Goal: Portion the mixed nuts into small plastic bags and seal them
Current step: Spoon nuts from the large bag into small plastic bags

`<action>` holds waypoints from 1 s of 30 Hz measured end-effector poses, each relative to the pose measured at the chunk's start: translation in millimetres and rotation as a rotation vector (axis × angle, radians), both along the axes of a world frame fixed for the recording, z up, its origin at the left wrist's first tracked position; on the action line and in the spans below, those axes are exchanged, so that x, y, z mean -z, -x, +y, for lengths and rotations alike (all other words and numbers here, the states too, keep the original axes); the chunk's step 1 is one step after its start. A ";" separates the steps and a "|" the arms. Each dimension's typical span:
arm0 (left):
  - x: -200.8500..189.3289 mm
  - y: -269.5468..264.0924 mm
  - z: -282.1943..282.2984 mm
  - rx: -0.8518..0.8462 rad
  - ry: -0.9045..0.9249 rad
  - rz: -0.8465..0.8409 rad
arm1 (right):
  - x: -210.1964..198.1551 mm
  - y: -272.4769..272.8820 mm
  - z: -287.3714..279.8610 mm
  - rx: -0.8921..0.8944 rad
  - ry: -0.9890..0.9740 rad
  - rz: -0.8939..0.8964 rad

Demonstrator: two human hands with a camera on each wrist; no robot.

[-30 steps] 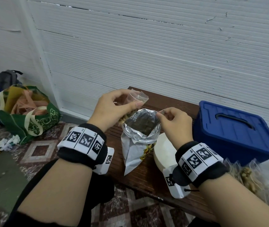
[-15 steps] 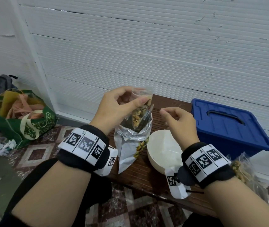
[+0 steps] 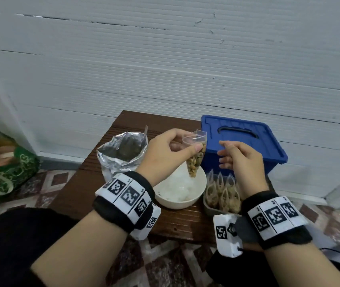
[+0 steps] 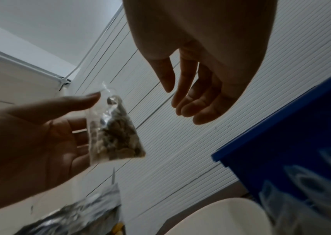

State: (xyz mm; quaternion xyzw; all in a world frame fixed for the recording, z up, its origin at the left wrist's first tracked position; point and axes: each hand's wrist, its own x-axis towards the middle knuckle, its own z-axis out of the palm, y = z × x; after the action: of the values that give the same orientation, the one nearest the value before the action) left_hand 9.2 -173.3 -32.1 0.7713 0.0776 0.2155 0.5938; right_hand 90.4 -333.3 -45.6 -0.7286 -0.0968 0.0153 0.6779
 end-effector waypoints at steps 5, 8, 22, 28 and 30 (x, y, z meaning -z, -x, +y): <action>13.3 -19.5 -36.8 0.033 -0.009 0.042 | 0.1 -3.5 -30.2 0.053 -0.061 0.014; 19.9 -31.7 -52.3 0.040 0.017 0.048 | -0.1 -5.1 -45.1 0.076 -0.120 0.015; 52.4 -79.4 -85.6 0.070 0.019 0.206 | 4.8 -14.1 -73.1 0.118 -0.217 0.086; 63.1 -84.9 -88.9 0.112 -0.085 0.288 | 4.3 -13.8 -74.3 0.112 -0.207 0.093; 67.2 -85.6 -90.5 0.119 -0.127 0.322 | 3.7 -13.0 -74.3 0.108 -0.201 0.093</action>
State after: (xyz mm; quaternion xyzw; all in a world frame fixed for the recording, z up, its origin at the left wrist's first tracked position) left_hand 94.9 -263.8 -99.3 0.8350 0.1121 0.0579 0.5356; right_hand 103.4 -407.6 -49.3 -0.6594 -0.0267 0.0027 0.7513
